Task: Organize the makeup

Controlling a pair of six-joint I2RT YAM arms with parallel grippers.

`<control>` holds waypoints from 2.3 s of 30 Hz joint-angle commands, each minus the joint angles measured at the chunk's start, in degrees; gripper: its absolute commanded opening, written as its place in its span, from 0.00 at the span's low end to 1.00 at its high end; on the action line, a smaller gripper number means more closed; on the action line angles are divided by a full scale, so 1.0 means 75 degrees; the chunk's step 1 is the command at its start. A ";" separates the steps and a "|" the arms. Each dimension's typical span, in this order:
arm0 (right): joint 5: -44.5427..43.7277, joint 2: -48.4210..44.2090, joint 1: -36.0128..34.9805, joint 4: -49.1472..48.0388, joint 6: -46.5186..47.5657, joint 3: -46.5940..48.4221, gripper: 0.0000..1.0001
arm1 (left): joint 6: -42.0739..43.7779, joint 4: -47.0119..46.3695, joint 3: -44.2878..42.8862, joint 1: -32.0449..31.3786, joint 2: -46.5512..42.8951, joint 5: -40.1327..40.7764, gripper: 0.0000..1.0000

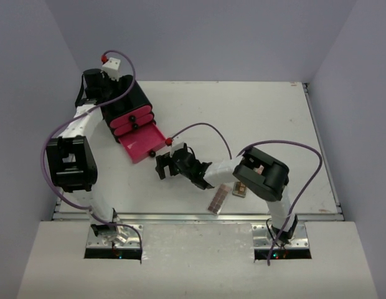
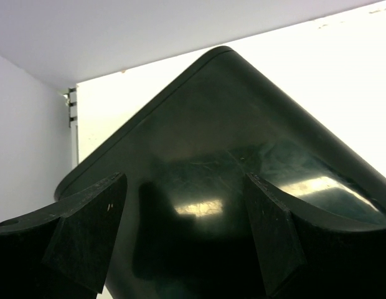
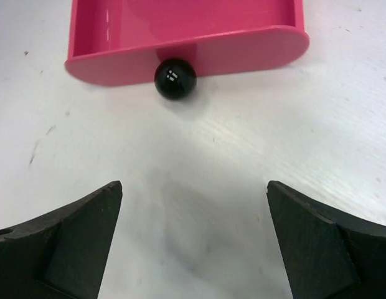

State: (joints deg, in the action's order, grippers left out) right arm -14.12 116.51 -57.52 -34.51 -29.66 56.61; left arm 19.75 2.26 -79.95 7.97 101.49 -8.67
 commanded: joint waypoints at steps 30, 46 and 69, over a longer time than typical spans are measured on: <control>0.0227 -0.7476 0.4598 0.7208 -0.1286 -0.2942 0.99 | 0.1008 0.3029 0.1737 -0.7085 -0.0515 -0.0499 1.00; 0.0039 -0.8075 0.4587 0.7039 -0.1119 -0.3160 0.99 | 0.0566 0.1634 0.2133 -0.7826 0.0702 -0.0716 1.00; 0.0017 -0.8360 0.4587 0.6992 -0.1084 -0.3230 0.99 | -0.0357 0.2599 0.1814 -0.7887 0.1604 -0.0208 0.53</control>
State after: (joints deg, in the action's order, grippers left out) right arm -12.28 55.01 -23.35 19.53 -37.74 32.29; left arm 19.12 13.05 -67.01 -50.68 110.81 -10.60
